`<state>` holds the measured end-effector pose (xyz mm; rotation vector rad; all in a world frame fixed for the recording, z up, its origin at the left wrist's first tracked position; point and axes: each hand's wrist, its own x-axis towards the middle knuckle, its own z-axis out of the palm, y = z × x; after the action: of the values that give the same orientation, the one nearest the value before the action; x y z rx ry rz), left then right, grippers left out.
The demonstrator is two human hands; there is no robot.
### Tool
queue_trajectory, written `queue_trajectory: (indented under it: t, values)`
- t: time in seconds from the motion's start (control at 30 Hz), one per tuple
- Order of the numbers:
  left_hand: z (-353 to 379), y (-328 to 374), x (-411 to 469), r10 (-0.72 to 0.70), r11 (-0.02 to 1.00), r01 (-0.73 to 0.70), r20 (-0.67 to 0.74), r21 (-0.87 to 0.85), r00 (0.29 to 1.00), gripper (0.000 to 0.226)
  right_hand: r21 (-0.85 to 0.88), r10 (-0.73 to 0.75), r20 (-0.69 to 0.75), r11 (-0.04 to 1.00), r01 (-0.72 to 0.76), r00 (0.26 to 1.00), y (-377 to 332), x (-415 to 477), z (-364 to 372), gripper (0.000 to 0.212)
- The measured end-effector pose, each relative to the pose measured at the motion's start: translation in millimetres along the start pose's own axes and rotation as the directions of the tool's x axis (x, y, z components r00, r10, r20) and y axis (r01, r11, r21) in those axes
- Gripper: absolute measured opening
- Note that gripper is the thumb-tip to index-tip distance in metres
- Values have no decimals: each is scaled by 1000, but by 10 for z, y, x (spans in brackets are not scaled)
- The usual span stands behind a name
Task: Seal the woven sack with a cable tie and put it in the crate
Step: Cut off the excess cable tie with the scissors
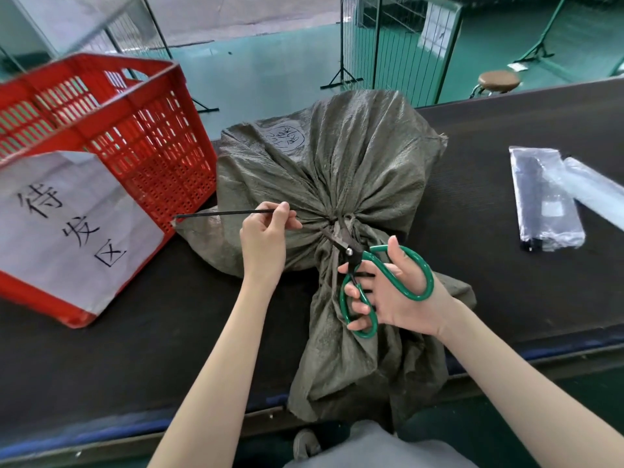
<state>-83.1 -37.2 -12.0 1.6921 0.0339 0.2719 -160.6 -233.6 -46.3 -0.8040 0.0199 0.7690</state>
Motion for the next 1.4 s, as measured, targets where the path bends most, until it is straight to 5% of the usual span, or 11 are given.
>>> queue_trajectory:
  t: [0.5,0.73,1.4]
  values:
    - [-71,-44,-261,122,992,-115,170,-51,978,25,-65,-146,-131,988,139,981,98,252,-116,83]
    - [-64,-52,-304,128,991,-120,178,-54,976,24,-124,-212,-102,972,199,972,140,330,-236,68]
    - [-75,-150,-328,64,996,-55,128,-72,990,25,-214,-299,-171,941,261,939,180,360,-262,67]
